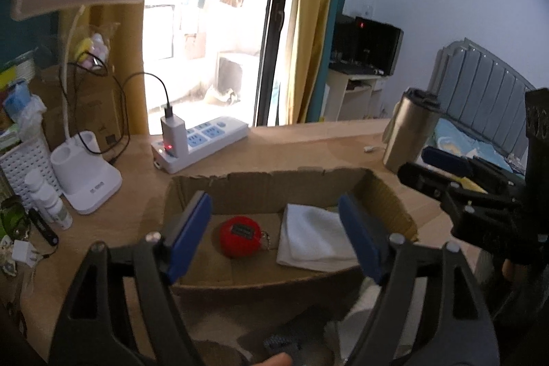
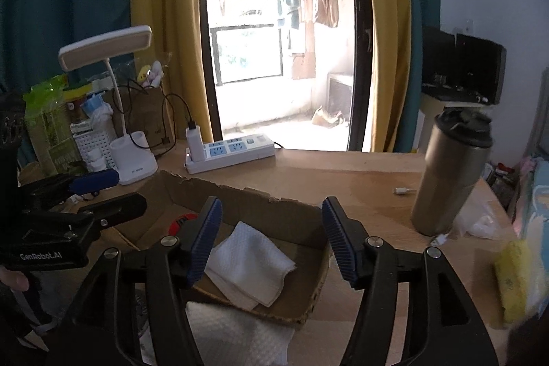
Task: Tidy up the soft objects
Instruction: 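Grasp the white towel with the right tool while the left tool grasps the brown plush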
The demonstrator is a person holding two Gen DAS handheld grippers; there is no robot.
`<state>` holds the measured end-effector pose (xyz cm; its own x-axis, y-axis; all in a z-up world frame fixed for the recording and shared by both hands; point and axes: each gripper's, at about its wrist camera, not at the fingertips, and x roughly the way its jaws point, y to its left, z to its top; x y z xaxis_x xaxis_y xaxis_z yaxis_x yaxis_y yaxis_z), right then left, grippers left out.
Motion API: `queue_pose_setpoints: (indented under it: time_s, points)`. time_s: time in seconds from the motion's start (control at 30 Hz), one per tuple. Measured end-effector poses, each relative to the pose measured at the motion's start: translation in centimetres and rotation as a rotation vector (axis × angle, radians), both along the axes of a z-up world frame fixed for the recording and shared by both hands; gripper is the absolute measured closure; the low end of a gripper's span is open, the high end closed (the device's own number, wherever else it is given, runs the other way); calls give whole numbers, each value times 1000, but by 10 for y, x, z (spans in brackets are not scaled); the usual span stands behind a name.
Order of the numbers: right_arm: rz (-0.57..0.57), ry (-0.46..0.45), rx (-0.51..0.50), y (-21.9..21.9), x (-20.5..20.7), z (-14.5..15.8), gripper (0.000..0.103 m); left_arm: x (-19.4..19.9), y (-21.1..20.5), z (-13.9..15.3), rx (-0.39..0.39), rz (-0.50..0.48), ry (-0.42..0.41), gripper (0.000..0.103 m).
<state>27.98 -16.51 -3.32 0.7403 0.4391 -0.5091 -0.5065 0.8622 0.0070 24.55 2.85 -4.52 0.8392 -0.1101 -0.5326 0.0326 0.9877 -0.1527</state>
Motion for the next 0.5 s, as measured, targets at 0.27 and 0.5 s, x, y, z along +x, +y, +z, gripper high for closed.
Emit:
queue_pose_setpoints:
  time_s: [0.27,0.5]
  points:
    - [-26,-28,-11,-10,-29,11,38,-40,2,19,-24,-6,-87,13]
    - [-45,-34,-28,-13,-51,14,38,-69,7,25,-36,-1,-118,13]
